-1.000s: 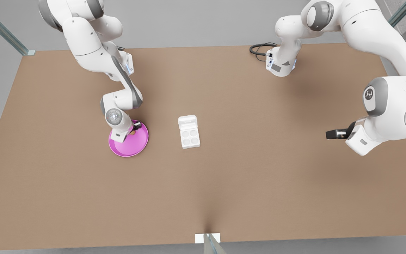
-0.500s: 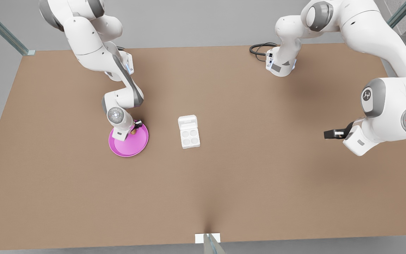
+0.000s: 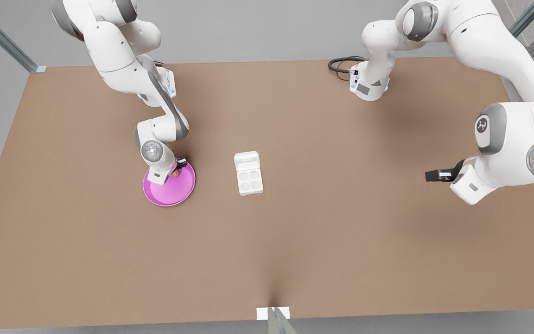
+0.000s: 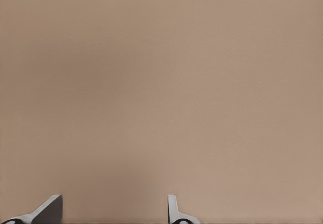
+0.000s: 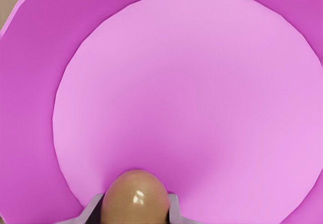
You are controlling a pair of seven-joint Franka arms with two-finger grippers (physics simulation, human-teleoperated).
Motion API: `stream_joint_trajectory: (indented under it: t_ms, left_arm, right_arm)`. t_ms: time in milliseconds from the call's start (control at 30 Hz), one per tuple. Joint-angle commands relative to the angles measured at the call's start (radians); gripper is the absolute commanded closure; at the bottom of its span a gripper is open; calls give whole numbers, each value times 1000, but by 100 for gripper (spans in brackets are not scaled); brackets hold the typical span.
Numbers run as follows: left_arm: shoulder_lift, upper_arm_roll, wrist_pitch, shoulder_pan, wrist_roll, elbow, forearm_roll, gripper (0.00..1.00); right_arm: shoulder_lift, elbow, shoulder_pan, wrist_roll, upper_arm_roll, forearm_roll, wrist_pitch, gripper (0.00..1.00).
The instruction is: Pack egg into the box and close the box lid
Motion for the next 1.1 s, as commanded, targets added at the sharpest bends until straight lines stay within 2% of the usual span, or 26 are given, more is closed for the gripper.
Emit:
stream_joint_trajectory:
  t_ms: [0, 767, 933, 1067]
  left_arm:
    - [0, 0, 0, 1, 0, 0, 0, 0]
    - [-2, 0, -14, -4, -2, 0, -1, 0]
    - [-2, -2, -14, -4, -2, 0, 0, 0]
    - [-2, 0, -14, -4, -2, 0, 0, 0]
  right_arm:
    - [0, 0, 0, 0, -1, 1, 0, 45]
    - [-26, 11, -9, -9, 1, 0, 2, 45]
    - [-17, 66, -24, -11, 1, 0, -2, 42]
    - [55, 193, -7, 3, 16, 15, -8, 42]
